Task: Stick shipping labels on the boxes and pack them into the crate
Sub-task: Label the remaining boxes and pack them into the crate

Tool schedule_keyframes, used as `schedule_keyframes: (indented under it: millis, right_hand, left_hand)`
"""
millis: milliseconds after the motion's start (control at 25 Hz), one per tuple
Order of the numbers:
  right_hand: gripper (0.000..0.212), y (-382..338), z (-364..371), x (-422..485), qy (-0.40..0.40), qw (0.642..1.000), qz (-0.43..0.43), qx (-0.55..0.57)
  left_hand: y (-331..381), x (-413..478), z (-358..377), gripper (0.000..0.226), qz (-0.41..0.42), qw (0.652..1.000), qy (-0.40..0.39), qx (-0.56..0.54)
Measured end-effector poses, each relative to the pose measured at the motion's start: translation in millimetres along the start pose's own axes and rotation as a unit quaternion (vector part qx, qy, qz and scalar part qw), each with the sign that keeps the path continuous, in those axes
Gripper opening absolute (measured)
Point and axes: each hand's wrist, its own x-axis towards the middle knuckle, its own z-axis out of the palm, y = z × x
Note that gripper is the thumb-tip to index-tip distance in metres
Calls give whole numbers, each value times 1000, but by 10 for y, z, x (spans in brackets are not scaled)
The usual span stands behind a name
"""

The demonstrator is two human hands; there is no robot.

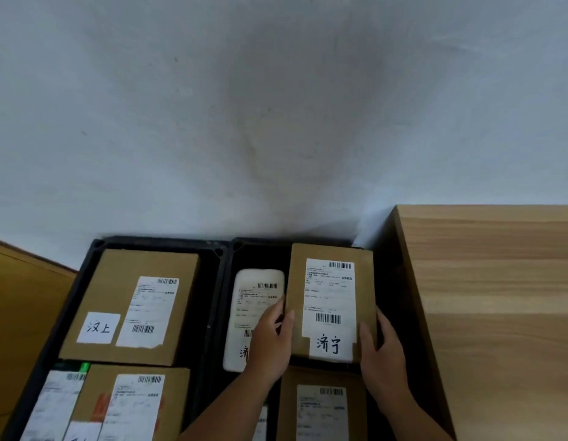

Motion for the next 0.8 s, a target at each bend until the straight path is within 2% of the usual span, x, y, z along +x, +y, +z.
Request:
schedule_keyframes:
  millis: [240,360,560,640,720,800]
  right_hand:
    - [52,196,181,128,-5,999,14,-32]
    - [52,227,288,156,-1,999,0,-41]
    - [65,254,415,165,17,996,6,-82]
    - [69,323,416,180,-21,987,-32,-153]
    - [73,438,436,163,-70,955,-70,-278]
    - [74,523,471,142,-83,928,-106,-348]
  left_hand:
    - [-238,147,6,34,16,998,-22,53]
    - [-264,198,40,41,52,995,13,85]
    - [-280,250,133,55,116,978,13,172]
    - [-323,218,160,58,142,964,3,226]
    - [-426,157,191,60,180,948,-18,263]
    - [-511,93,204,57,191,942,-27,274]
